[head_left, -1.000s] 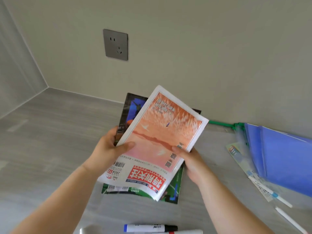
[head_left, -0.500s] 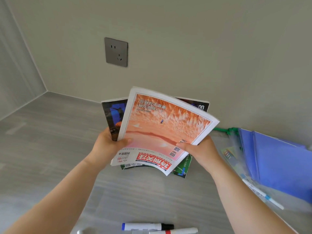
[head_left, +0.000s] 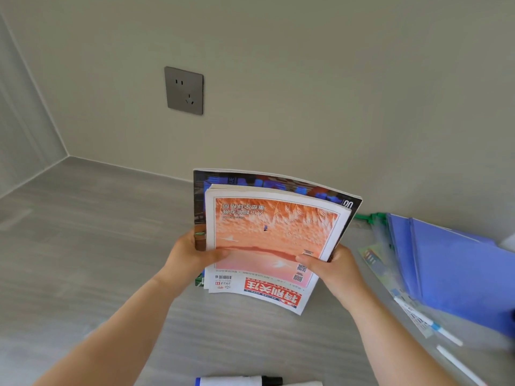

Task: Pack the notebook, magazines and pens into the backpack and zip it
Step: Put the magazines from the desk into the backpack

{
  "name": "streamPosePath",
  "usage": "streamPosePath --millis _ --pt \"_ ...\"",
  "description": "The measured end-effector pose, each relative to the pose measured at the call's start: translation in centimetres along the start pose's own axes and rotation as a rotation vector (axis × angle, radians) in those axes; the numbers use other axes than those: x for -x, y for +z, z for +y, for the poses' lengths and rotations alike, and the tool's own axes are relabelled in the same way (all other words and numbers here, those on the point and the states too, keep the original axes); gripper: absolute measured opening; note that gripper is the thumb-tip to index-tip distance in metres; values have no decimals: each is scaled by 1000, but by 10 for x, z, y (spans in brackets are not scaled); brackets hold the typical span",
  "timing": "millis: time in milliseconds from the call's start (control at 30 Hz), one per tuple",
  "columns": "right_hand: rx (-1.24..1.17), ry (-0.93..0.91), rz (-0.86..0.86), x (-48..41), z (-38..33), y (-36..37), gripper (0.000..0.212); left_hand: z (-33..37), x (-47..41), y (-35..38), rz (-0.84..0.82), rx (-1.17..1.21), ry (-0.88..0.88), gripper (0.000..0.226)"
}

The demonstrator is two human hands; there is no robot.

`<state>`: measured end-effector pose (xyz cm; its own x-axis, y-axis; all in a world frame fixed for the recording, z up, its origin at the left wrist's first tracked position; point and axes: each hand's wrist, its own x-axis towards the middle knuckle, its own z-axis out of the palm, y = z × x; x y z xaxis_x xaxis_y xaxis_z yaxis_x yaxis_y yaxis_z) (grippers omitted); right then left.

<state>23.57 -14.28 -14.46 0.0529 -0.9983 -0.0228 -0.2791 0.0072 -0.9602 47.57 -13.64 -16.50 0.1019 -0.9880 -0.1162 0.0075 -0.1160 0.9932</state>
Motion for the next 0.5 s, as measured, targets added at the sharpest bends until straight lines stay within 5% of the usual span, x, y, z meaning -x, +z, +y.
streamPosePath --millis 200,500 --pt "-62 150 -47 2 13 10 29 0 1 4 -3 -56 -13 35" --pt "-35 106 -100 13 -19 -21 26 29 20 11 -119 17 138 27"
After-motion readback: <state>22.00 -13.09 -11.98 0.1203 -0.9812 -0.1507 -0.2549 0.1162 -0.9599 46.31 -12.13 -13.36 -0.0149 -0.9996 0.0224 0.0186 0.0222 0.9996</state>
